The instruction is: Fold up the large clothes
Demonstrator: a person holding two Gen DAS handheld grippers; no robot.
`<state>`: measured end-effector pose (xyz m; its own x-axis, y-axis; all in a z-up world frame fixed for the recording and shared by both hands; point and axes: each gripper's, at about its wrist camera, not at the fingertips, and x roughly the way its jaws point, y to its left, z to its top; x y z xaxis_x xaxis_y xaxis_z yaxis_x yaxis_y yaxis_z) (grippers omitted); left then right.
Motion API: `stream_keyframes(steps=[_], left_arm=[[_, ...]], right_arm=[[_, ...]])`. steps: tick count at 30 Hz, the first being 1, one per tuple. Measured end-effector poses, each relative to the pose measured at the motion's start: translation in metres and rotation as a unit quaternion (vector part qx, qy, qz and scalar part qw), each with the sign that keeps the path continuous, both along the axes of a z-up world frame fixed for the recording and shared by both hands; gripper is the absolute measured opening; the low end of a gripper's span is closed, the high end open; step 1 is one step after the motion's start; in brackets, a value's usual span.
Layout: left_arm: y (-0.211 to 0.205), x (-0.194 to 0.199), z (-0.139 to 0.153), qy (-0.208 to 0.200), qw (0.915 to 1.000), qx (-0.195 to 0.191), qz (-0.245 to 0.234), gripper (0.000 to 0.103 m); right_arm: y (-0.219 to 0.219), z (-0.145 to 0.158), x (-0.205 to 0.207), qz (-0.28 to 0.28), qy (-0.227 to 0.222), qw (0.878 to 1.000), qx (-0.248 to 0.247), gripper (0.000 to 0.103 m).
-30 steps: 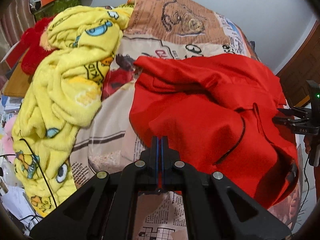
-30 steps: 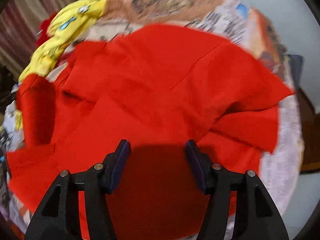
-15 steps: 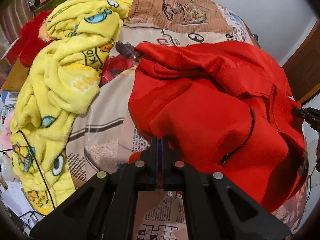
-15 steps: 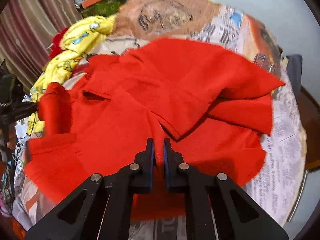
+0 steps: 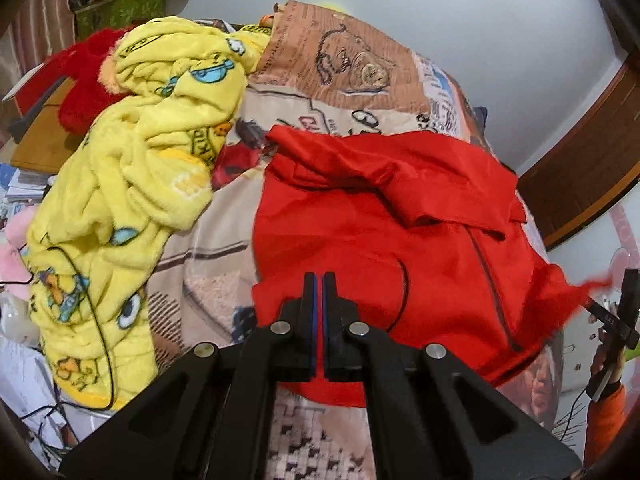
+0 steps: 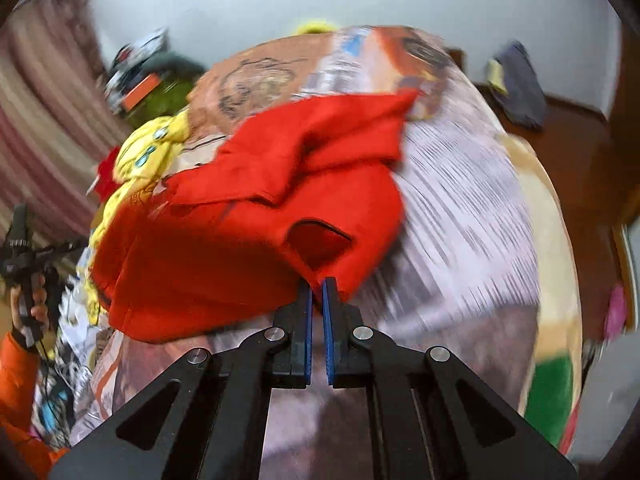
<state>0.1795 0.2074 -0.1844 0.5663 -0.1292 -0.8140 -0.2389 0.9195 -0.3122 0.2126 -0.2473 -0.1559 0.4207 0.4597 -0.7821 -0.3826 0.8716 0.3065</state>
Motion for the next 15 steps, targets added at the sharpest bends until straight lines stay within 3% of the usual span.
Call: stream_keyframes(steps=[5,8,10,11,13,15], left_arm=[[-0.002,-0.013,-0.028,0.046,0.9985,0.028,-0.01,0.002],[0.0,-0.02,-0.046,0.072,0.9965,0.041,-0.012,0.023],[0.004,-0.027,-0.053,0.074,0.9964,0.041,-0.006,0.045],[0.007,-0.03,-0.055,0.075,0.9965,0.037,-0.004,0.048],[0.013,-0.035,-0.058,0.076,0.9969,0.02,0.001,0.053],[0.019,-0.04,-0.061,0.08,0.9968,-0.004,0.006,0.065]], right_arm=[[-0.031,-0.024,-0.024,-0.05,0.027,0.998,-0.022,0.004],[-0.051,-0.03,-0.03,-0.085,0.046,0.995,-0.019,0.004],[-0.063,-0.027,-0.031,-0.116,0.054,0.992,-0.005,0.005],[-0.067,-0.024,-0.031,-0.128,0.057,0.99,0.001,0.005],[-0.069,-0.018,-0.031,-0.141,0.058,0.988,0.01,0.013],[-0.066,-0.014,-0.034,-0.143,0.058,0.988,0.009,0.042]])
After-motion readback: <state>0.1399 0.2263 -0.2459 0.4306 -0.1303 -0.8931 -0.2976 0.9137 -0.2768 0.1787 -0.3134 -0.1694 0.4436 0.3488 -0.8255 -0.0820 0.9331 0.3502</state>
